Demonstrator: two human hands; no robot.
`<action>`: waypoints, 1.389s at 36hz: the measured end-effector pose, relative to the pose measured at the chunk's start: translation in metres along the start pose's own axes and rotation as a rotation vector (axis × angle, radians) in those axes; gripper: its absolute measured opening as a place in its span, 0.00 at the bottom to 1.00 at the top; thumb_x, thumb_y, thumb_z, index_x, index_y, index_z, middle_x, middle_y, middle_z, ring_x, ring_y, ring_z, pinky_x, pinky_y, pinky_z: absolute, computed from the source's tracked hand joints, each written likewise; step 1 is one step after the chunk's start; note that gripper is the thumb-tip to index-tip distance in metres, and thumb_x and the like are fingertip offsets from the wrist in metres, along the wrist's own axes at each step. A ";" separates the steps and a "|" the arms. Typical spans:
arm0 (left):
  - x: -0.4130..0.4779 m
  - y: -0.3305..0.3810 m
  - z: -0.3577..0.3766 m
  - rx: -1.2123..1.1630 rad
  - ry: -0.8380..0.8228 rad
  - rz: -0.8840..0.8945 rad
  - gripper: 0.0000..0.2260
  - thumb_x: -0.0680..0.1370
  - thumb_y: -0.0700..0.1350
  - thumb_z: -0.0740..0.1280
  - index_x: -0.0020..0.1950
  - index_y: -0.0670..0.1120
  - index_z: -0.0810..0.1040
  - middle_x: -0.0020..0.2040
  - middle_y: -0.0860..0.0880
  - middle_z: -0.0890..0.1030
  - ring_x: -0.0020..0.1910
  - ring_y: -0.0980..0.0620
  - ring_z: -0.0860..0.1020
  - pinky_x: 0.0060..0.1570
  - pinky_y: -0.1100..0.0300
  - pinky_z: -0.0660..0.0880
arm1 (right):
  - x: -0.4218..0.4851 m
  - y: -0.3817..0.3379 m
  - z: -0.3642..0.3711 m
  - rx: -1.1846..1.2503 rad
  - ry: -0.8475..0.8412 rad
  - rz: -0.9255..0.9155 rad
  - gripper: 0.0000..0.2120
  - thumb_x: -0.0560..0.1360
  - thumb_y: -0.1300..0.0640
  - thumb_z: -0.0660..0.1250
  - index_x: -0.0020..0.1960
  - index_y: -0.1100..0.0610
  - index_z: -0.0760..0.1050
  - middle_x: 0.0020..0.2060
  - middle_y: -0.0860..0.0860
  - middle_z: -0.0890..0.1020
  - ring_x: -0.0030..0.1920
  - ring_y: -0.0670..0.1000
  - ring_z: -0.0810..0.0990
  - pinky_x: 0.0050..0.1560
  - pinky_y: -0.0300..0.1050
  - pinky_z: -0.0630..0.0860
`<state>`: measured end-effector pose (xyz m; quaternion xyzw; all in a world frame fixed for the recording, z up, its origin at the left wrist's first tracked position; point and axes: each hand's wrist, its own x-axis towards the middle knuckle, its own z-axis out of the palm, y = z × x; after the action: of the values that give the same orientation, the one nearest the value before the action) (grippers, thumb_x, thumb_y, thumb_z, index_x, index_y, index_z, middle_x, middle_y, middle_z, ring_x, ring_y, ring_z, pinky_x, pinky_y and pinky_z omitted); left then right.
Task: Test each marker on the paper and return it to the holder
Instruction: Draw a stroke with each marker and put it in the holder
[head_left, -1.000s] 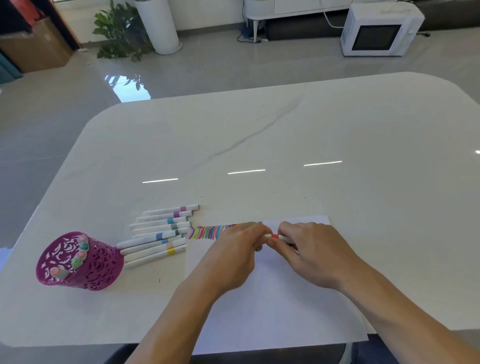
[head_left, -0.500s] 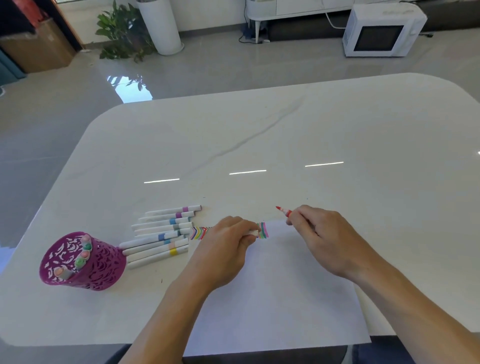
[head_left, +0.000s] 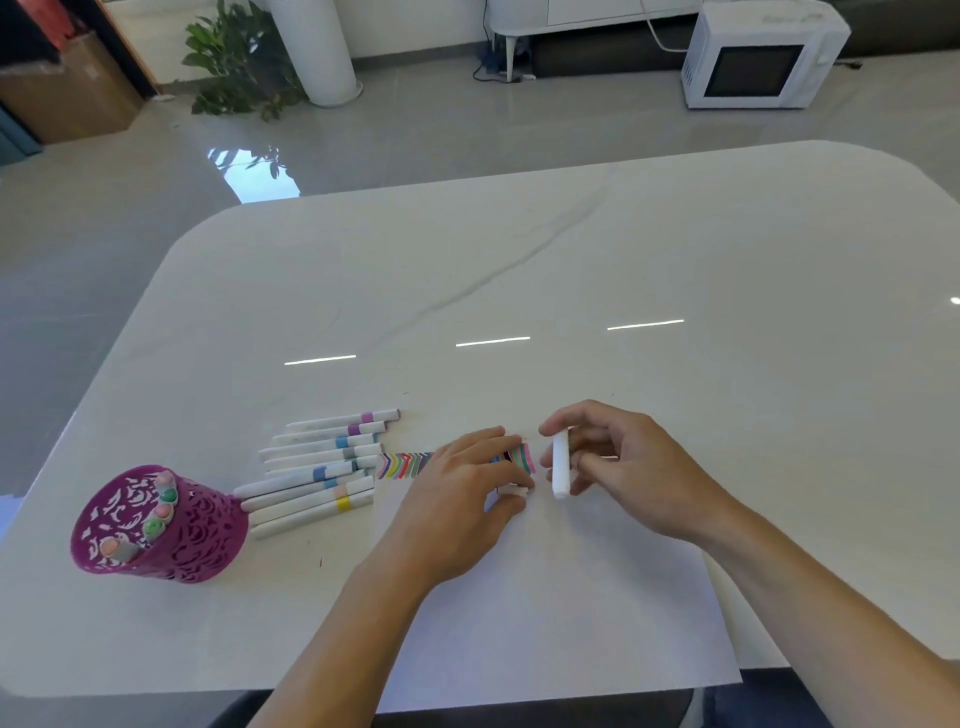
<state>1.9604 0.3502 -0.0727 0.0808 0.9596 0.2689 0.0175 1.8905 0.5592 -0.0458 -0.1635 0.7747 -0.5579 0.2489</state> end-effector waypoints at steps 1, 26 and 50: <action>0.000 0.000 0.000 0.002 -0.007 0.002 0.07 0.79 0.49 0.69 0.56 0.56 0.84 0.71 0.59 0.74 0.74 0.58 0.64 0.71 0.62 0.61 | 0.001 0.002 0.001 -0.005 -0.010 -0.014 0.15 0.79 0.65 0.68 0.53 0.45 0.81 0.45 0.49 0.88 0.47 0.49 0.86 0.49 0.42 0.83; 0.000 0.001 0.005 0.047 0.030 0.049 0.07 0.77 0.46 0.71 0.53 0.53 0.84 0.65 0.57 0.79 0.69 0.53 0.71 0.66 0.61 0.63 | 0.014 0.035 0.022 0.130 0.198 -0.008 0.07 0.73 0.57 0.70 0.41 0.52 0.72 0.33 0.57 0.85 0.32 0.54 0.81 0.37 0.52 0.77; -0.001 0.006 0.005 0.102 0.007 0.007 0.07 0.78 0.48 0.69 0.55 0.55 0.82 0.67 0.61 0.77 0.72 0.56 0.67 0.69 0.61 0.62 | 0.017 0.037 0.024 0.014 0.224 0.007 0.09 0.73 0.57 0.70 0.40 0.50 0.71 0.33 0.57 0.85 0.38 0.64 0.83 0.40 0.66 0.80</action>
<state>1.9628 0.3576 -0.0734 0.0839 0.9718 0.2200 0.0090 1.8915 0.5434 -0.0898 -0.0958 0.7943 -0.5771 0.1638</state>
